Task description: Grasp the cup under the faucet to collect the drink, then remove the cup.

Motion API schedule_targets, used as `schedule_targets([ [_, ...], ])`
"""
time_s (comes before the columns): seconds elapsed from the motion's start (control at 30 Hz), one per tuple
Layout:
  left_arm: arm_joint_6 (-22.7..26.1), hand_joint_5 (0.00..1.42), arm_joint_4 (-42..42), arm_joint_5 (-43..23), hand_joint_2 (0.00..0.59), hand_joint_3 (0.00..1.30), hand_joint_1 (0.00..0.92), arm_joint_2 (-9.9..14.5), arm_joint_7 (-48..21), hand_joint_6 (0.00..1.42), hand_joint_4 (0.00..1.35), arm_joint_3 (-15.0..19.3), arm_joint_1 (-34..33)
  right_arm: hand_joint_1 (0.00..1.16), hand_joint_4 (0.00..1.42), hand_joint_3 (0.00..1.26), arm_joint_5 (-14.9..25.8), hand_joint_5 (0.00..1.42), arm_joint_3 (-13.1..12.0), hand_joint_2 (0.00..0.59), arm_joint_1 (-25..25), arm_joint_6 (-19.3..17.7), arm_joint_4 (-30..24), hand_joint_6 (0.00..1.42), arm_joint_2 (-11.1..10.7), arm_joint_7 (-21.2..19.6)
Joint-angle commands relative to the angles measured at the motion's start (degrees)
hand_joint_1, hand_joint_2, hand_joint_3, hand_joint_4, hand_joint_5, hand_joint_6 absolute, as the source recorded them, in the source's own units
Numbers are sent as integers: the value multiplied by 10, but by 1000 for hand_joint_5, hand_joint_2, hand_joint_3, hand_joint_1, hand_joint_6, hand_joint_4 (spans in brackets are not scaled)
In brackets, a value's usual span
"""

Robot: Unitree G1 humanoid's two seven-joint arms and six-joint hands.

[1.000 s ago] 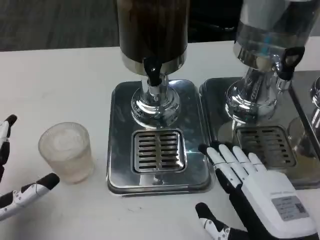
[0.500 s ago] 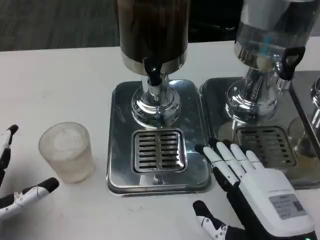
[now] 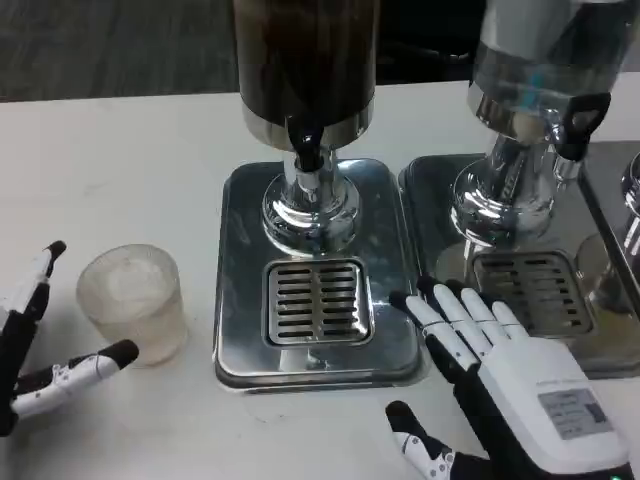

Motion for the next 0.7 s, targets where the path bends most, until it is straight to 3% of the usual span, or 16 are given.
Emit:
schedule_targets([
  [0.03, -8, 81, 26, -2, 0, 0, 126, -1, -1, 127, 0, -20, -29, 560, 0, 101, 2, 0, 0, 452, 5, 7, -7, 0, 6, -9],
  [0.7, -11, 113, 78, 0, 1, 0, 128, -8, -5, 147, 0, -73, -101, 560, 0, 113, 9, 0, -3, 452, 16, 9, -11, 0, 11, -12],
])
